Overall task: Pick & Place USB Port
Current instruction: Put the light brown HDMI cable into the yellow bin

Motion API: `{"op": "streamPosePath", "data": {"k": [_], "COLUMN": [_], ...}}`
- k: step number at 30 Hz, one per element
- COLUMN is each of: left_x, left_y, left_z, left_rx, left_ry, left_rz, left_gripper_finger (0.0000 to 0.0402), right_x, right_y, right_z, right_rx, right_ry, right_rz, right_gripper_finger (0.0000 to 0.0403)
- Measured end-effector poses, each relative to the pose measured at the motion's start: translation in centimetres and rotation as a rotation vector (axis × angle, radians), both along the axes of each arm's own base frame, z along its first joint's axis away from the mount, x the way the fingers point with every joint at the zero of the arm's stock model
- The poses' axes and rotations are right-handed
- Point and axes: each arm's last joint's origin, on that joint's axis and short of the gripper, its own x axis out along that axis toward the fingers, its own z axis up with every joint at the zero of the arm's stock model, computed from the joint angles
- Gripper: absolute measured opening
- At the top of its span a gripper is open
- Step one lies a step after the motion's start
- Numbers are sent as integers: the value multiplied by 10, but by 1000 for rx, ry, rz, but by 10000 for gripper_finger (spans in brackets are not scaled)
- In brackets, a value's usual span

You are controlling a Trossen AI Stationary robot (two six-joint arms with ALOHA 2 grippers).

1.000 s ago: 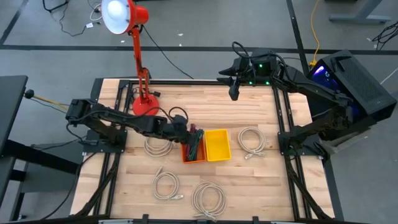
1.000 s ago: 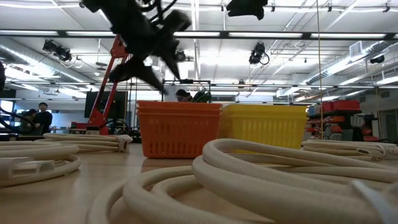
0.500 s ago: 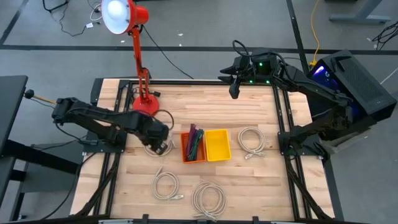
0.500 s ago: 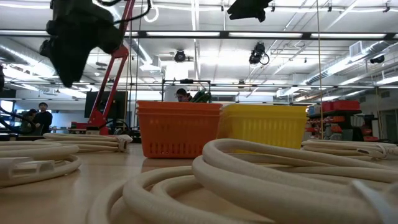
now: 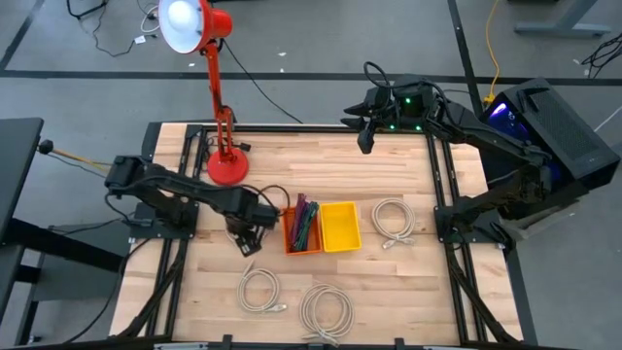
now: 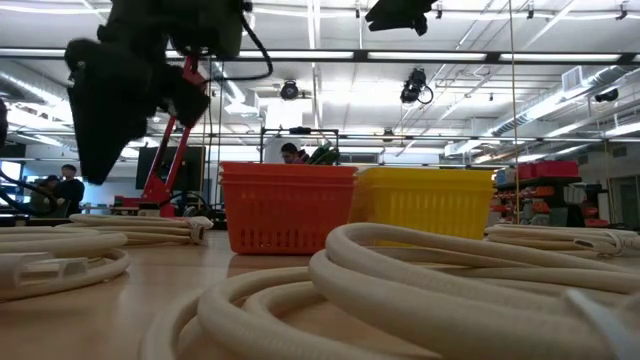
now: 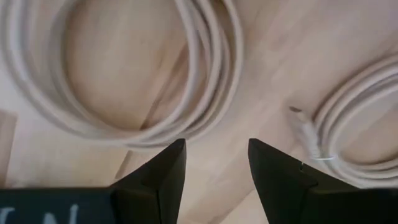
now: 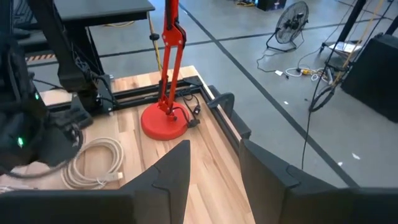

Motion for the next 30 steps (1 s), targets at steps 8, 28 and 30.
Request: {"op": "streamPosePath", "data": {"k": [8, 28, 30], "left_x": [14, 5, 7], "left_y": [-1, 8, 9], "left_z": [-29, -68, -69], "left_rx": [15, -34, -42], "left_ry": [50, 14, -2], "left_rz": [-121, -80, -86], "left_gripper_finger": [181, 158, 111], "right_x": [0, -1, -1], "right_y": [0, 2, 2], "right_z": [-1, -5, -4], "right_rx": [21, 77, 73], "right_ry": [4, 33, 24], "right_rz": [-7, -1, 0], "right_gripper_finger": [142, 142, 142]}}
